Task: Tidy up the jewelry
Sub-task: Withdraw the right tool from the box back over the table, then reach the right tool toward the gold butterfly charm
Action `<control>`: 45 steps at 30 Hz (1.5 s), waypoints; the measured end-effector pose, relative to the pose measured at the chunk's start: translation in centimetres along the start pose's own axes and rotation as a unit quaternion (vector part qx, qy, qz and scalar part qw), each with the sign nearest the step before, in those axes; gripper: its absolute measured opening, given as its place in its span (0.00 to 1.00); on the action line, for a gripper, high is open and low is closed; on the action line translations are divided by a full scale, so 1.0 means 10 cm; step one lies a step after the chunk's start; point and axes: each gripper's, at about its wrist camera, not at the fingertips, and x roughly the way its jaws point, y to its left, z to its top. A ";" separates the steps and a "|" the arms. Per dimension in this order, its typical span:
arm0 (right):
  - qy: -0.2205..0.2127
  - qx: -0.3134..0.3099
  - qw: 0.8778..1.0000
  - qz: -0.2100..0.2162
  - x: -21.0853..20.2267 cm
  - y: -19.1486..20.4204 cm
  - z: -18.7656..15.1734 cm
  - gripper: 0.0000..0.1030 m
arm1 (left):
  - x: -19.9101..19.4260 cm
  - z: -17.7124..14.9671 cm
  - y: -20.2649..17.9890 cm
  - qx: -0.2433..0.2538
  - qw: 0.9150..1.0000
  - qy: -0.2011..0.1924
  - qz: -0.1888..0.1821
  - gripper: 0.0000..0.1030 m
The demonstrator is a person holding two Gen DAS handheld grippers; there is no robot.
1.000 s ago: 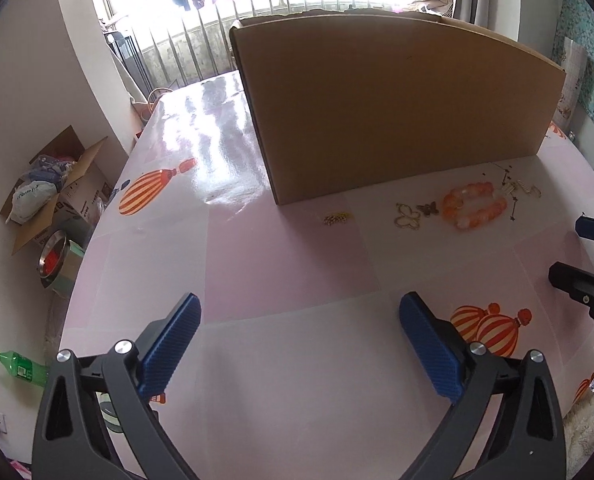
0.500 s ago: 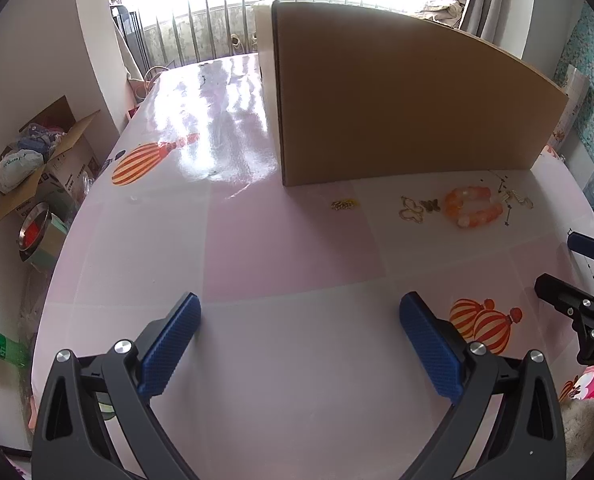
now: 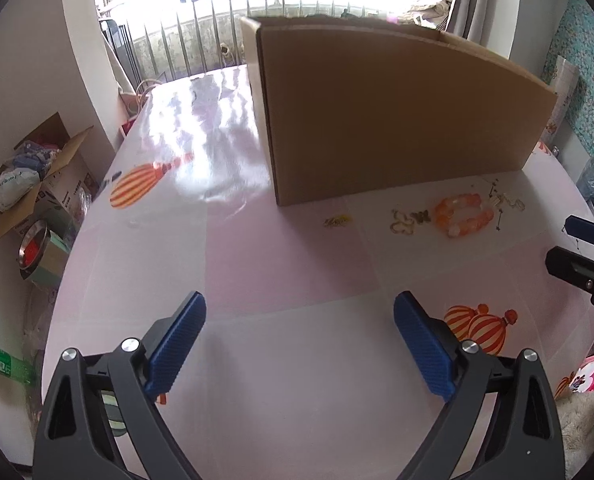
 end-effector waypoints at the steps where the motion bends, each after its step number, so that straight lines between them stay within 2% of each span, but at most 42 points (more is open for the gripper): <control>1: -0.005 -0.002 1.000 0.007 -0.02 0.02 0.01 0.86 | -0.02 0.03 -0.01 0.002 1.000 -0.009 -0.004 0.87; 3: -0.011 -0.005 1.000 0.022 -0.04 0.06 0.03 0.82 | -0.03 0.10 -0.04 0.005 1.000 -0.020 -0.007 0.82; 6: -0.018 -0.016 0.999 0.036 -0.06 0.14 0.03 0.78 | 0.01 0.20 -0.09 0.017 0.999 -0.027 -0.011 0.67; 11: -0.021 -0.030 0.998 0.048 -0.04 0.15 0.10 0.76 | 0.12 0.32 -0.10 0.019 0.999 -0.029 -0.035 0.51; 15: -0.012 -0.026 0.998 0.059 0.02 0.14 0.07 0.75 | 0.26 0.36 -0.11 0.026 0.999 -0.013 -0.044 0.37; 17: -0.007 -0.025 0.998 0.060 0.04 0.12 0.09 0.73 | 0.35 0.36 -0.16 0.032 0.999 0.004 -0.043 0.27; 21: -0.010 -0.021 0.998 0.061 0.03 0.11 0.11 0.70 | 0.39 0.37 -0.16 0.039 0.999 0.002 -0.034 0.20; 25: -0.014 -0.018 0.998 0.060 0.01 0.10 0.11 0.67 | 0.40 0.36 -0.13 0.038 0.999 -0.001 -0.027 0.06; 32: -0.023 -0.022 0.997 0.065 -0.07 0.16 0.14 0.56 | 0.30 0.23 -0.01 0.027 0.999 -0.005 -0.025 0.03; 37: -0.028 -0.052 0.993 0.098 -0.08 0.34 0.25 0.50 | 0.20 0.06 0.12 0.002 1.000 -0.007 -0.021 0.03; 41: -0.009 -0.062 0.987 0.145 0.07 0.48 0.35 0.37 | 0.18 0.01 0.18 -0.009 1.000 -0.013 -0.020 0.03; 45: 0.027 -0.068 0.982 0.172 0.33 0.63 0.43 0.25 | 0.21 0.03 0.14 -0.016 1.000 -0.015 -0.022 0.03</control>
